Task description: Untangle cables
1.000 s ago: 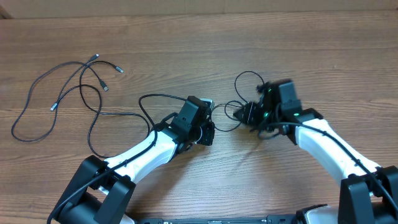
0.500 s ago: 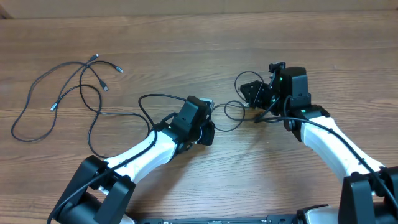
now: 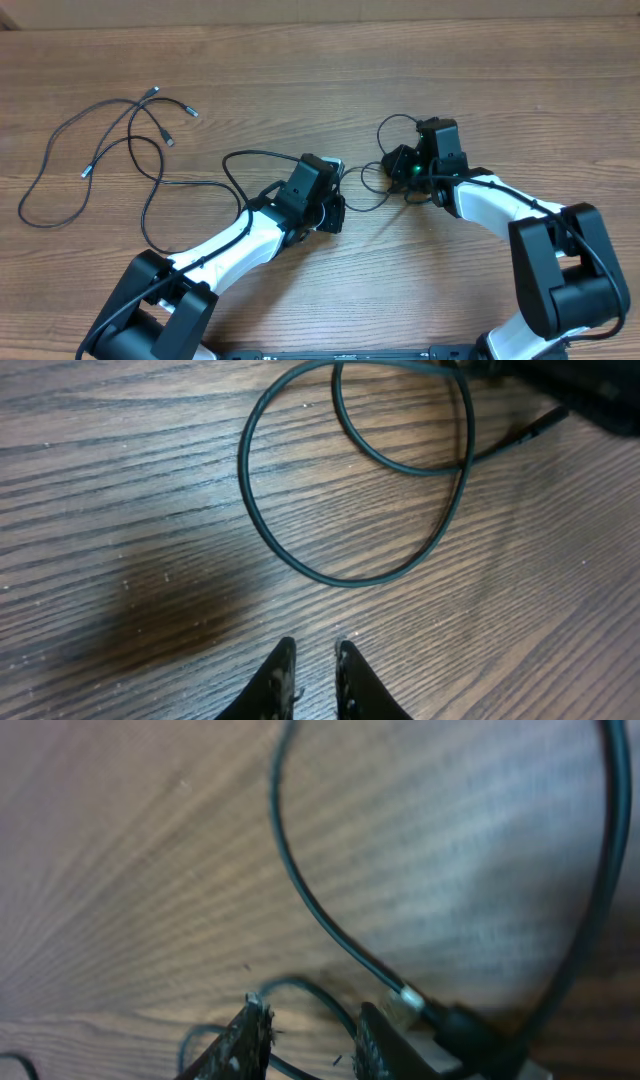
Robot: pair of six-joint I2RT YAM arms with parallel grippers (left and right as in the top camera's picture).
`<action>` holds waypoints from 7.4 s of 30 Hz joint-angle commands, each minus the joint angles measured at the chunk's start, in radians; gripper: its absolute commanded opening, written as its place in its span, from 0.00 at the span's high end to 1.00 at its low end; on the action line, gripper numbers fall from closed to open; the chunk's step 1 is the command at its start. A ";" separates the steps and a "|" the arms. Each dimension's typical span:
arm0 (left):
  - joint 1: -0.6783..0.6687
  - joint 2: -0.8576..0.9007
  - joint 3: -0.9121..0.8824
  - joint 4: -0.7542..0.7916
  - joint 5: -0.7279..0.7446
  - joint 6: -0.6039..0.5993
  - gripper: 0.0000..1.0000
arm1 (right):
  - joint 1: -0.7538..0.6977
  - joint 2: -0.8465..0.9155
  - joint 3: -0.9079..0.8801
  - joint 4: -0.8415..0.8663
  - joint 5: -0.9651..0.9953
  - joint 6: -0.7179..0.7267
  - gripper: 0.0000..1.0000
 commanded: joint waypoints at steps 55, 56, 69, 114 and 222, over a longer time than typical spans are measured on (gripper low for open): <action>0.121 0.009 0.002 -0.076 0.053 -0.089 0.58 | 0.057 -0.190 0.021 -0.447 -0.043 -0.121 0.27; 0.120 0.009 0.002 -0.077 0.055 -0.087 0.57 | 0.027 -0.190 0.021 -0.457 -0.043 -0.121 0.27; 0.062 0.009 0.002 -0.031 0.082 0.040 0.53 | -0.232 -0.190 0.020 -0.564 -0.050 -0.121 0.00; 0.063 0.009 0.002 -0.041 0.024 0.031 0.56 | -0.231 -0.190 0.020 -0.562 -0.058 -0.121 0.00; 0.009 0.171 0.085 -0.027 -0.385 -0.275 0.96 | -0.231 -0.190 0.020 -0.562 -0.058 -0.121 0.00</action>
